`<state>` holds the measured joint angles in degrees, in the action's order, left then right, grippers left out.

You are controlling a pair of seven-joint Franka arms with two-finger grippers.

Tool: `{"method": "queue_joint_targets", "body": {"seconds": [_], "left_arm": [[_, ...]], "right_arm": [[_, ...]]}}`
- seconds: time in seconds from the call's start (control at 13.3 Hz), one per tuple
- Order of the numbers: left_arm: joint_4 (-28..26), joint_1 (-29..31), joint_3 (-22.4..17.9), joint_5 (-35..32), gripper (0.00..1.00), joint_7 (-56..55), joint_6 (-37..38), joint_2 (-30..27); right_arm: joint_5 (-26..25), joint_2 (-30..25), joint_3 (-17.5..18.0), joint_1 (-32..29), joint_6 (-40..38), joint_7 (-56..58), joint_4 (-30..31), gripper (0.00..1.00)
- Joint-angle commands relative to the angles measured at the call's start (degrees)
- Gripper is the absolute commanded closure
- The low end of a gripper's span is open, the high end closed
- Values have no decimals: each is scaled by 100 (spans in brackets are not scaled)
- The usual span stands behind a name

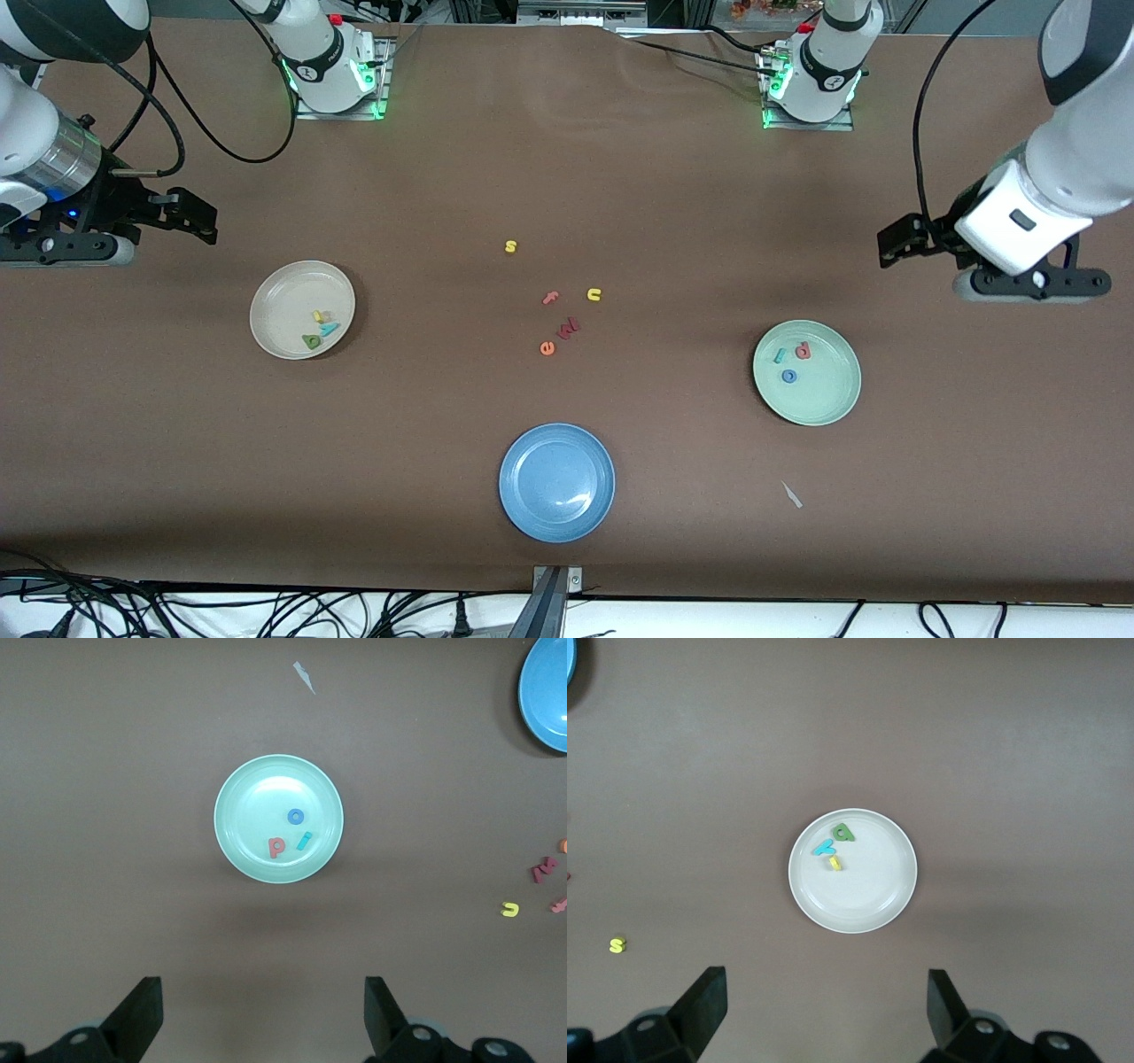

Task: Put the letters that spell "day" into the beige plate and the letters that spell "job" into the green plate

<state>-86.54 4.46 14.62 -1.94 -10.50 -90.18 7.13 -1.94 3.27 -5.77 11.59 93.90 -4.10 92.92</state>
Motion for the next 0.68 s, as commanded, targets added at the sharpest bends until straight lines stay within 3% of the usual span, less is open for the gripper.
{"method": "queue_joint_targets", "body": {"seconds": [0.0, 0.15, 0.6], "left_arm": [[-979, -269, -449, 142, 0, 180, -588, -801], [-1023, -472, -705, 133, 0, 749, -466, -897], [-734, -526, -706, 186, 0, 734, -325, -670]], "right_arm": [[1, -19, 23, -17, 14, -20, -11, 0], [1, -19, 23, -17, 14, -12, -11, 0], [1, -19, 23, -17, 14, -12, -11, 0]]}}
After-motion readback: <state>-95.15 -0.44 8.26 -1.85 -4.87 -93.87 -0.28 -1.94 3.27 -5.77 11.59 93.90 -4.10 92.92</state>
